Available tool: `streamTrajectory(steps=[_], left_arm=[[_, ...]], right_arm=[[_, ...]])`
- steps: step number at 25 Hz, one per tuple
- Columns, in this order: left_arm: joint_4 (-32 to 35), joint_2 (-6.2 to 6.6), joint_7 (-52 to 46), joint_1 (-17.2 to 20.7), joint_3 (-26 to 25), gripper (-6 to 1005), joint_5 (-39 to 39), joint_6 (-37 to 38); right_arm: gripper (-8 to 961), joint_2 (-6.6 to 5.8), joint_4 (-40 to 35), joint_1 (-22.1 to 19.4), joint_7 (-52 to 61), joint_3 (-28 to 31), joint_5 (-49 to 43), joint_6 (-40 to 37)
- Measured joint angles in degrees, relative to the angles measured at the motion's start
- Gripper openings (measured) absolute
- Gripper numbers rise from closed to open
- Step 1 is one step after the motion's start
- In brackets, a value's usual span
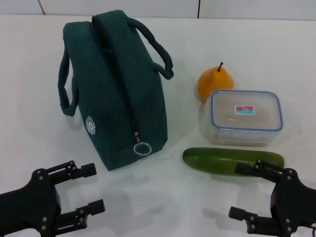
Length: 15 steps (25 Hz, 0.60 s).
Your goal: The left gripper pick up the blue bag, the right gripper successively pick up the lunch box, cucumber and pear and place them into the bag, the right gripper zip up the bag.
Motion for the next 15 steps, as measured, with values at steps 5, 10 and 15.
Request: streamTrajectory(steps=[5, 10, 15], left_arm=[[0.00, -0.03, 0.02, -0.08, 0.00, 709, -0.06, -0.05], [0.00, -0.15, 0.02, -0.03, -0.30, 709, -0.11, -0.17], [-0.77, -0.43, -4.64, -0.07, -5.81, 710, -2.06, 1.35]], right_arm=[[808, 0.03, -0.01, 0.01, 0.06, -0.01, 0.00, 0.00], [807, 0.03, 0.00, 0.07, 0.08, 0.33, 0.08, -0.03], [805, 0.03, -0.01, 0.18, 0.16, 0.83, 0.09, -0.04]])
